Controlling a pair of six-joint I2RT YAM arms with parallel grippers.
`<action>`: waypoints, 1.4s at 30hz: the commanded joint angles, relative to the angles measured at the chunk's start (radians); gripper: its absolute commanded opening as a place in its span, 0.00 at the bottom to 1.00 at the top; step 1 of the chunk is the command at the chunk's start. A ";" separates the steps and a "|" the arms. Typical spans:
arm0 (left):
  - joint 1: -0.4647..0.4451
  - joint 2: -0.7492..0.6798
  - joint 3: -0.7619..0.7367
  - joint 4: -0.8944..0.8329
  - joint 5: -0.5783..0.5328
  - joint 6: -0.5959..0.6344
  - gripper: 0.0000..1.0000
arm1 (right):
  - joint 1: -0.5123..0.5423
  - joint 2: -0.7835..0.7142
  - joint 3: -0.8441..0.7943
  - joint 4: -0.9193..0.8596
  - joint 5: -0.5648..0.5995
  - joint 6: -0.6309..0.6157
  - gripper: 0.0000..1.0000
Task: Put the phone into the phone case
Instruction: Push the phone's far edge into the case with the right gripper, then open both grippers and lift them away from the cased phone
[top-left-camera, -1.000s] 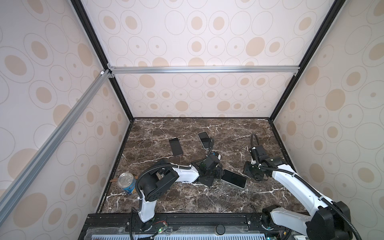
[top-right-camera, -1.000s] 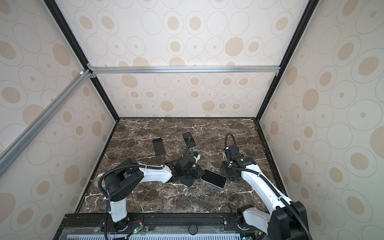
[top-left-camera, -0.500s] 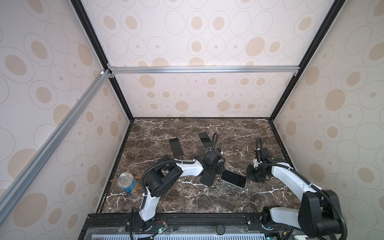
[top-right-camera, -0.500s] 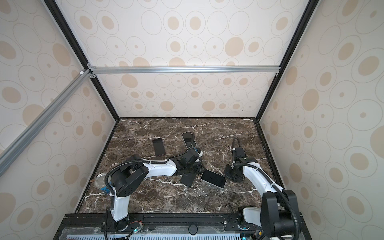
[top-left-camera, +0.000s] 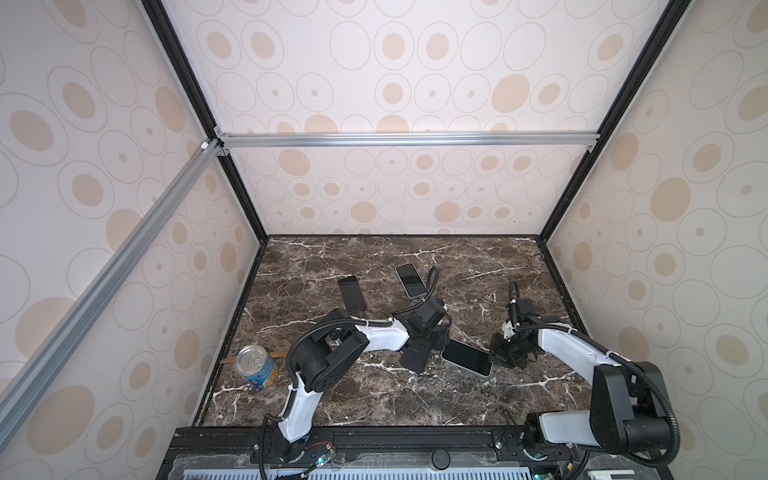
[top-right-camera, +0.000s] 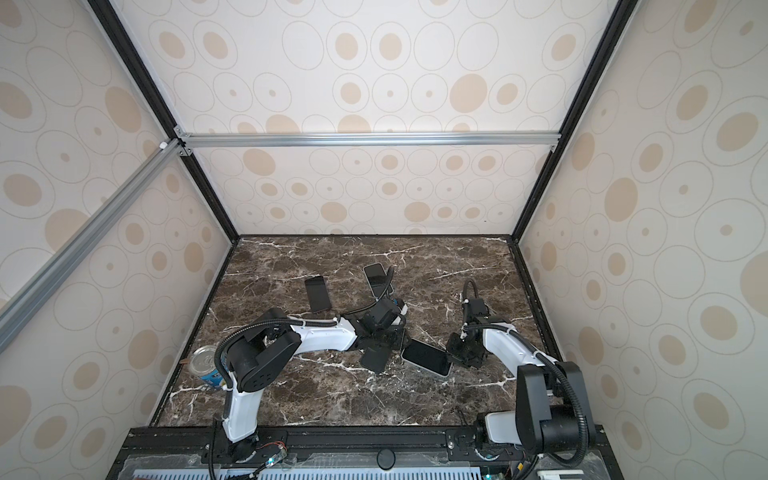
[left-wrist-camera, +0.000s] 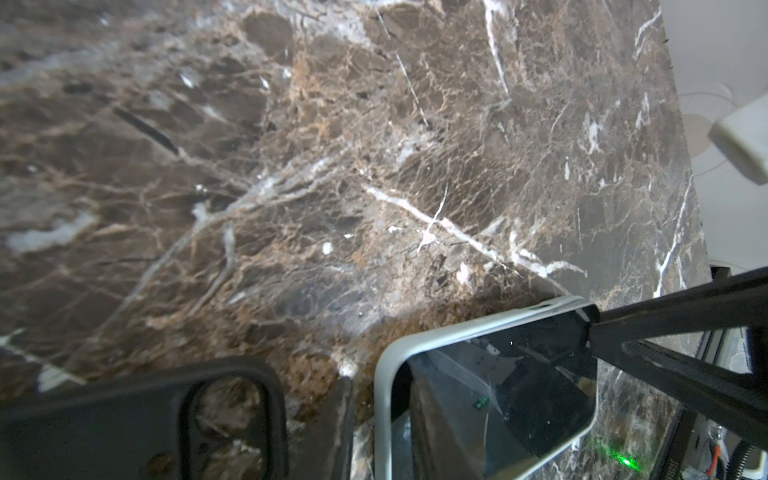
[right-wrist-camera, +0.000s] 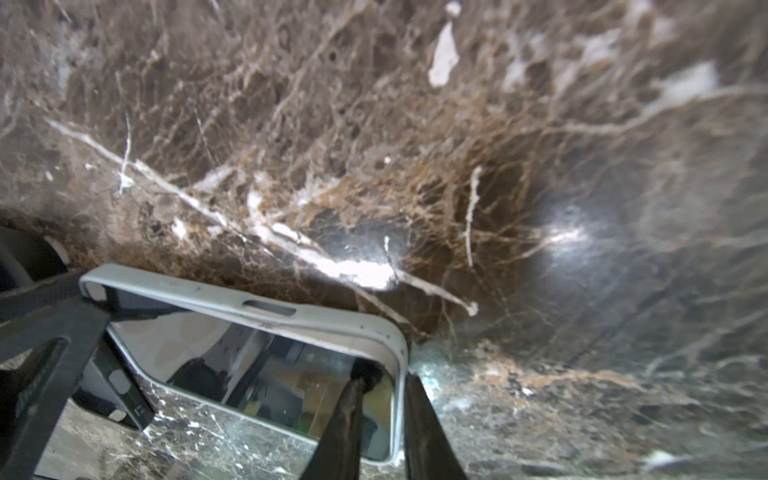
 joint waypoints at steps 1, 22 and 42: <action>0.001 0.020 0.028 -0.041 -0.009 0.024 0.22 | -0.009 0.034 -0.030 0.015 0.026 0.005 0.19; -0.002 0.004 0.074 -0.050 -0.001 0.029 0.21 | -0.011 0.072 -0.003 -0.017 0.052 0.014 0.18; 0.024 -0.514 0.089 -0.187 -0.314 0.512 0.38 | 0.149 -0.410 0.379 -0.098 -0.057 -0.377 0.56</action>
